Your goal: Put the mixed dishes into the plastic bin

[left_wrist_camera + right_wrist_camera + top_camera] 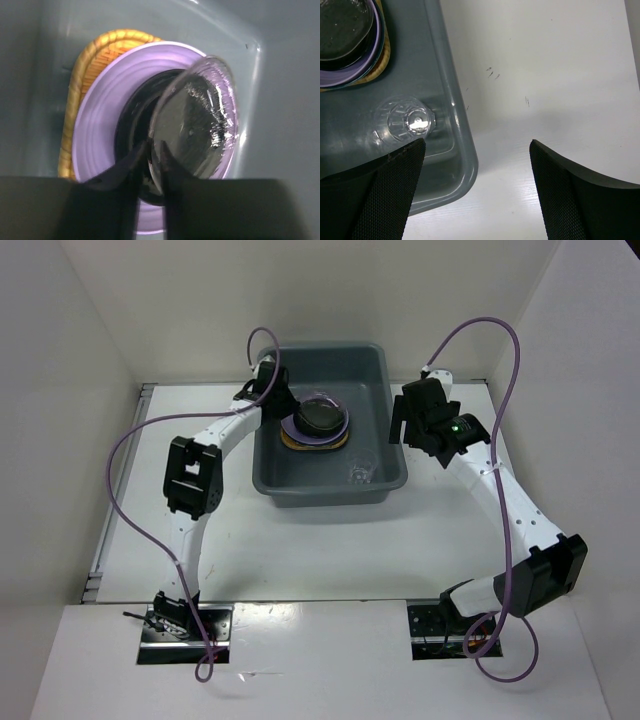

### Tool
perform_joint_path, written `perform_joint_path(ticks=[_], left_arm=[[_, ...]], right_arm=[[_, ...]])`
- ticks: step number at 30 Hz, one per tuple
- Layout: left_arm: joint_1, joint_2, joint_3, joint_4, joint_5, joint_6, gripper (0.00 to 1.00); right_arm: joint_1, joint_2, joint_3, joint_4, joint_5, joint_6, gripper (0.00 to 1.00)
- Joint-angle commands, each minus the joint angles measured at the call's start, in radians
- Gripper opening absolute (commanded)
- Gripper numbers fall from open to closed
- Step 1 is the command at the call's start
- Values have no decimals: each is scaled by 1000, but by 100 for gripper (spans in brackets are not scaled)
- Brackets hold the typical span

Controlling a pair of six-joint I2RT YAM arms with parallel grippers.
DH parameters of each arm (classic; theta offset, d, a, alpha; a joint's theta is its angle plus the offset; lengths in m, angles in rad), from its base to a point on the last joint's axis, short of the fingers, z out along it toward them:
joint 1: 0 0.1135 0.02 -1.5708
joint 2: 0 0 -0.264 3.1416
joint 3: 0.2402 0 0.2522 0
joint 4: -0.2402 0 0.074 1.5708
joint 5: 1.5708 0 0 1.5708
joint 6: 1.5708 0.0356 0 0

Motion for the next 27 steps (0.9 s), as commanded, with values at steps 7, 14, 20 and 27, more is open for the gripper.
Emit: perform_joint_path(ticks=[7,14,20,27], left_arm=[[-3,-40,62,0,32,20,100],[-3,-355,-82,41,72,90,100],[-3,-769,-438,74,-86,182,100],[-13,-1155,-750,12,-238,224,100]], right_arm=[[-5,-7,28,-2,19,17,89],[-15,-51,13,39,-16,35,90],[-45,-217,-121,101,-62,75,92],[-54,-444,-270,144,-81,129,94]])
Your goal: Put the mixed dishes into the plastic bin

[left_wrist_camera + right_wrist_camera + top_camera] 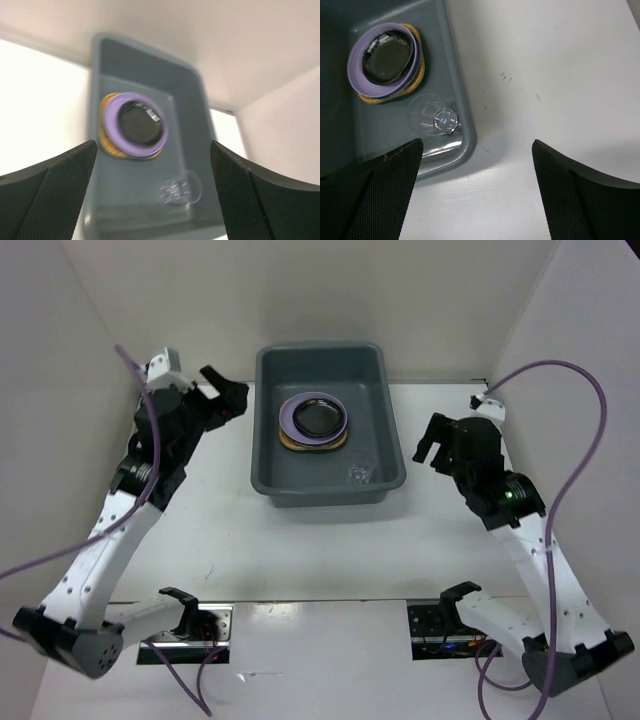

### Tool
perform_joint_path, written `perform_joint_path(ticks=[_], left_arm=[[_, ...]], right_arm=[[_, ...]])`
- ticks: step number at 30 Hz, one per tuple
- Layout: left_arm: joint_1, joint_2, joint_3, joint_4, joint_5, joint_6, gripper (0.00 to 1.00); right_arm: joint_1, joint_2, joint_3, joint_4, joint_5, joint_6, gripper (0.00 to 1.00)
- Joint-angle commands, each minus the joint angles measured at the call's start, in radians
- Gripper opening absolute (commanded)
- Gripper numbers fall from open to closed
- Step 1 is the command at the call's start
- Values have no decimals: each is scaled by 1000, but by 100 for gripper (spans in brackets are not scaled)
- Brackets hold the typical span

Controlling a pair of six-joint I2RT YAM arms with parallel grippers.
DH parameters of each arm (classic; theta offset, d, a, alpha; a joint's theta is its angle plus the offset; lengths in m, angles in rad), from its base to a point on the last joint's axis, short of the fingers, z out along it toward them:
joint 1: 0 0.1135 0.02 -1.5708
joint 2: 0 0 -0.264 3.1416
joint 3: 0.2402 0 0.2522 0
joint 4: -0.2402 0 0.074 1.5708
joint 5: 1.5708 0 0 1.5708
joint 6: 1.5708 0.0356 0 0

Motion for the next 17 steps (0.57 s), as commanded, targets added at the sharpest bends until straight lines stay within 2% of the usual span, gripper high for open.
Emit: perform_joint_path(ticks=[1,9,17], left_arm=[[-3,-110,-137,-83,-108,43,100],[-3,-359,-417,-248,-379,-85,100],[18,-451,-495,-366,-447,-172,100]], right_arm=[[-12,-90,-55,68,-5,42,94],[-12,-268,-190,90,-23,85,99],[-12,-435,-290,103,84,173,99]])
